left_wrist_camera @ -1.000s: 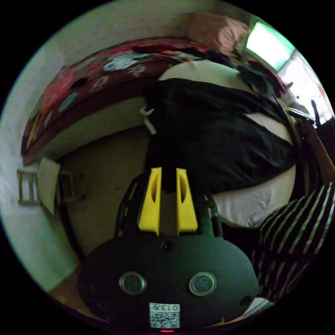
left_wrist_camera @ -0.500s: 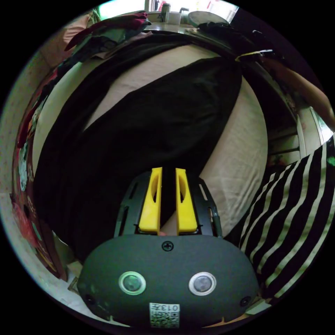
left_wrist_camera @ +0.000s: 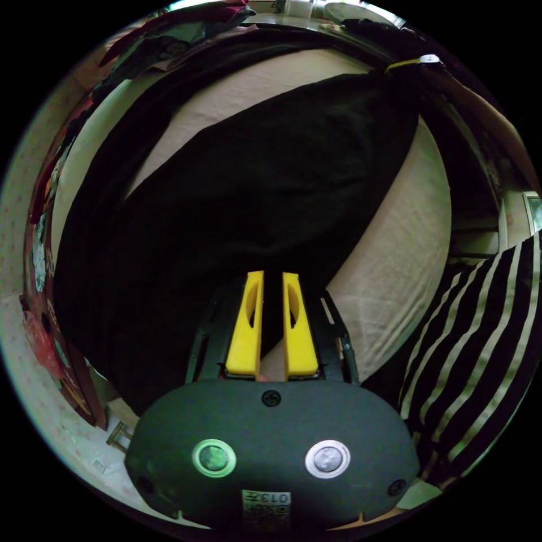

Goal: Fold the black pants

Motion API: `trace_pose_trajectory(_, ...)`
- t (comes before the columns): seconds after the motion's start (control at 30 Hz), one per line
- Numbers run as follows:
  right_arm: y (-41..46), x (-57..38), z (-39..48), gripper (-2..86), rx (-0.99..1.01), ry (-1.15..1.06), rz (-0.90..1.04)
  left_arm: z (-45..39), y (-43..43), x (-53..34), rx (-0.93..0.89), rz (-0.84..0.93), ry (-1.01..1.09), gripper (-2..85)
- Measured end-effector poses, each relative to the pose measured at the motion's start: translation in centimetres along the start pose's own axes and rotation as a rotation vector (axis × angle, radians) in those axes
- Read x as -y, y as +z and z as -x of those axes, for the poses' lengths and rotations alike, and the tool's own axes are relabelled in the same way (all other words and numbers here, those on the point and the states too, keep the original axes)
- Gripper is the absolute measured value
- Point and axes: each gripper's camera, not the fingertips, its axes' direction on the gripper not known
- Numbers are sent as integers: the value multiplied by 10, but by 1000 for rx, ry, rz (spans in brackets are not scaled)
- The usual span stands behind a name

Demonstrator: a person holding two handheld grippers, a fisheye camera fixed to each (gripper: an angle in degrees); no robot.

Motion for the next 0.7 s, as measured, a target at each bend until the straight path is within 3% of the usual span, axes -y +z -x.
trace_pose_trajectory(0.13,-4,-23,-24,44,-30,167,-93,-10,-3,13,0,-1,-17,58)
trace_pose_trajectory(0.33,0,-36,-32,75,-14,217,-149,-26,-20,28,4,-11,-37,54)
trace_pose_trajectory(0.4,-7,-41,-21,70,-9,182,-209,-32,-30,27,9,-36,-63,50)
trace_pose_trajectory(0.53,13,-43,27,54,4,-13,-156,-38,-30,27,57,-23,-109,40)
trace_pose_trajectory(0.7,51,-45,56,30,78,-59,-88,-34,-22,29,-6,-21,-237,19)
